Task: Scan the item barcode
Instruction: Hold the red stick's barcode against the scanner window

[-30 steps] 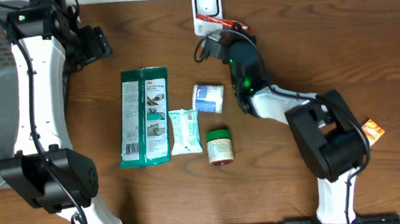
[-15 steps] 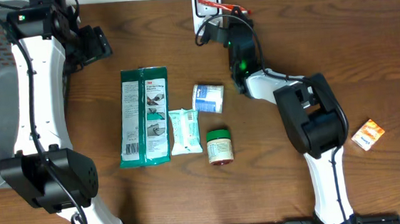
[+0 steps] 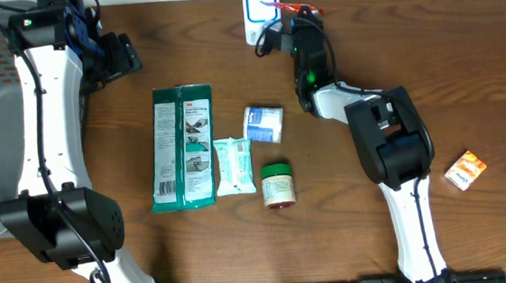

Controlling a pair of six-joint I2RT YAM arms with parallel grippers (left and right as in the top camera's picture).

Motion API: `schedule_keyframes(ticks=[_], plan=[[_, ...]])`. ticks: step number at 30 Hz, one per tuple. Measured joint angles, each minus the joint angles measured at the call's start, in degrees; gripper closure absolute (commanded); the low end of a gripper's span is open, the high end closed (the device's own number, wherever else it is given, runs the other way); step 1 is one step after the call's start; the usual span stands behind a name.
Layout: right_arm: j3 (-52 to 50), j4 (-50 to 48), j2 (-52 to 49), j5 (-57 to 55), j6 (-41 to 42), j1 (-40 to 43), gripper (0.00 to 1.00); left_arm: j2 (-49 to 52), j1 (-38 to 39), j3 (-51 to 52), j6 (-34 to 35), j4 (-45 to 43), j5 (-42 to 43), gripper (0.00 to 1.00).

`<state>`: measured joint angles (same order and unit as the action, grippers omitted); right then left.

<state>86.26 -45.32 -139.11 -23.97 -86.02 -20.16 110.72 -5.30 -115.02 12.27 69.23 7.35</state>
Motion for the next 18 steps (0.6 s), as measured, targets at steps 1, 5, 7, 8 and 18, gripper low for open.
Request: schedule_keyframes(ticks=[1,5,7,8,18], plan=[[0.24,0.02,-0.2,0.22,-1.29,0.0,0.99,0.0,0.0,0.0,0.0,0.02,0.0,0.16],[1.4,0.07,-0.59,1.03,-4.39,0.0,0.99,0.0,0.0,0.0,0.0,0.02,0.0,0.16],[2.58,0.37,-0.79,1.53,-5.2,0.02,0.99,0.0,0.0,0.0,0.0,0.02,0.0,0.16],[3.15,0.81,-0.79,1.81,-5.6,0.0,0.99,0.0,0.0,0.0,0.0,0.0,0.0,0.16],[7.8,4.68,-2.1,2.62,-8.61,0.0,0.99,0.0,0.0,0.0,0.0,0.02,0.0,0.16]])
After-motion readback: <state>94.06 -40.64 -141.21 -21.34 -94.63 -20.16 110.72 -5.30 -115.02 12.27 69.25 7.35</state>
